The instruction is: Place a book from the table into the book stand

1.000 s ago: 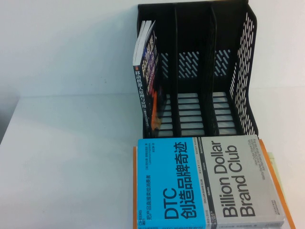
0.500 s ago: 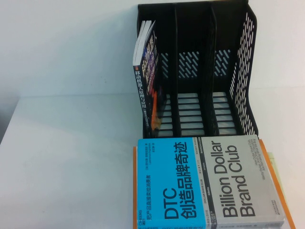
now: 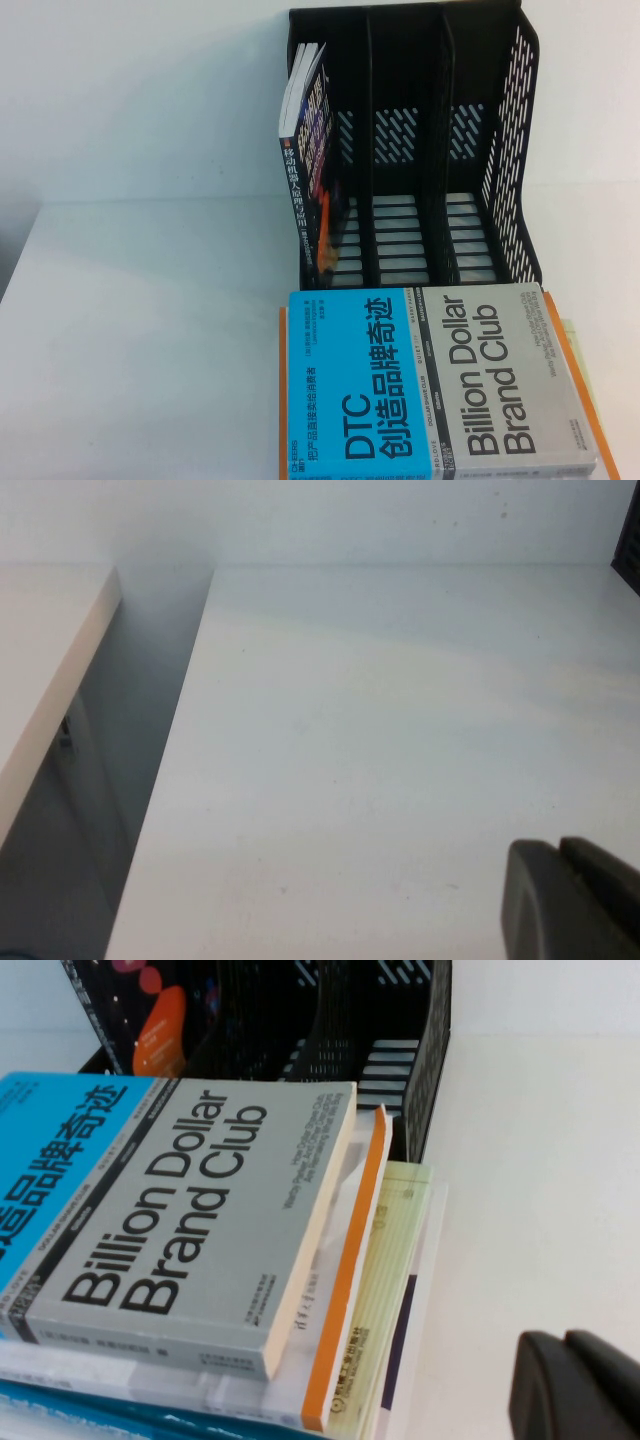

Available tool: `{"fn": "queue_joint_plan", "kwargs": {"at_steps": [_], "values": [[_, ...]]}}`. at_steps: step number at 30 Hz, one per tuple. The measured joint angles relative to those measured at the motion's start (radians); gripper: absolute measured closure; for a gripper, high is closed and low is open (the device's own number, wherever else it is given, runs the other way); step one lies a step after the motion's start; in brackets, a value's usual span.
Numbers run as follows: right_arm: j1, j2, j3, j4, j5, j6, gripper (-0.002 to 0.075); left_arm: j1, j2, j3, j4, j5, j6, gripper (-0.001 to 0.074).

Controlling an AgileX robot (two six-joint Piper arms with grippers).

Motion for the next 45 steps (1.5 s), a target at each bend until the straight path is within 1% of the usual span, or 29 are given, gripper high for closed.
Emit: {"fn": "queue_joint_plan", "kwargs": {"at_steps": [11,14,16,18,24,28,30,38,45], "values": [[0.0,0.0,0.0,0.0,0.0,0.0,0.0728,0.0,-0.001,0.0,-0.001,0.002,0.001,0.0737],[-0.007,-0.02,0.012,-0.064,-0.023,0.0,0.0728,0.0,-0.001,0.0,-0.001,0.002,0.001,0.0737],[-0.038,-0.048,0.031,-0.124,-0.056,0.0,0.0728,0.0,-0.001,0.0,-0.001,0.002,0.001,0.0737],[-0.096,-0.088,0.069,-0.141,-0.113,0.0,0.0728,0.0,-0.001,0.0,-0.001,0.002,0.001,0.0737],[-0.273,-0.14,0.244,-0.113,-0.287,0.0,0.0728,0.0,-0.001,0.0,-0.001,0.002,0.001,0.0737],[-0.342,-0.14,0.331,-0.069,-0.306,0.0,0.0728,0.0,-0.001,0.0,-0.001,0.002,0.001,0.0737],[-0.352,-0.14,0.336,-0.044,-0.284,0.0,0.0728,0.0,-0.001,0.0,-0.001,0.002,0.001,0.0737],[-0.357,-0.14,0.334,-0.001,-0.276,-0.094,0.0728,0.0,-0.001,0.0,-0.001,0.002,0.001,0.0737],[-0.357,-0.14,0.334,0.018,-0.276,-0.105,0.0728,0.0,-0.001,-0.001,-0.001,0.005,0.001,0.0737]]}}
